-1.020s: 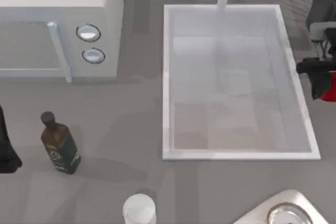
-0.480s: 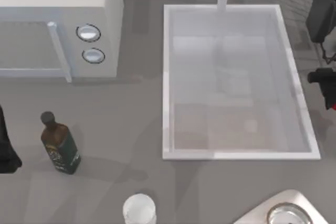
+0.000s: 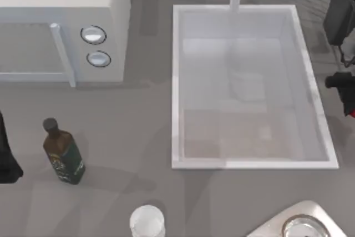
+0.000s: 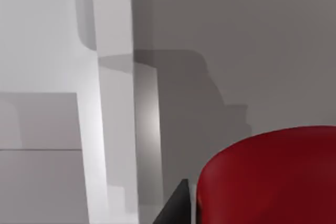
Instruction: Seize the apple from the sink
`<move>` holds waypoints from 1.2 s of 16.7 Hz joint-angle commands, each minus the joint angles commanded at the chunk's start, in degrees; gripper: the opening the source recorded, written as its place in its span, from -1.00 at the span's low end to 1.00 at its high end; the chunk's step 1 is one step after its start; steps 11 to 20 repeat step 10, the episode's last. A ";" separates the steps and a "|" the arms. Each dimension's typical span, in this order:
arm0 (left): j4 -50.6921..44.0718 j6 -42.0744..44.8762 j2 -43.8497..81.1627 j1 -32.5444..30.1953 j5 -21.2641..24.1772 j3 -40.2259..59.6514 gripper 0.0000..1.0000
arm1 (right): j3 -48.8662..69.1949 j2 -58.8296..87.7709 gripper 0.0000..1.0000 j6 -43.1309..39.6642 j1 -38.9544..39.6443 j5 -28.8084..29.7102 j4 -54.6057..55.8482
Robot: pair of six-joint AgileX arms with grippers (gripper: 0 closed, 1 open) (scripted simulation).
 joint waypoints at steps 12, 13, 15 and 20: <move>0.00 0.00 0.00 0.00 0.00 0.00 1.00 | 0.00 0.00 1.00 0.00 0.00 0.00 0.00; 0.00 0.00 0.00 0.00 0.00 0.00 1.00 | 0.00 0.00 1.00 0.00 0.00 0.00 0.00; 0.00 0.00 0.00 0.00 0.00 0.00 1.00 | 0.00 0.00 1.00 0.00 0.00 0.00 0.00; 0.00 0.00 0.00 0.00 0.00 0.00 1.00 | 0.00 0.00 1.00 0.00 0.00 0.00 0.00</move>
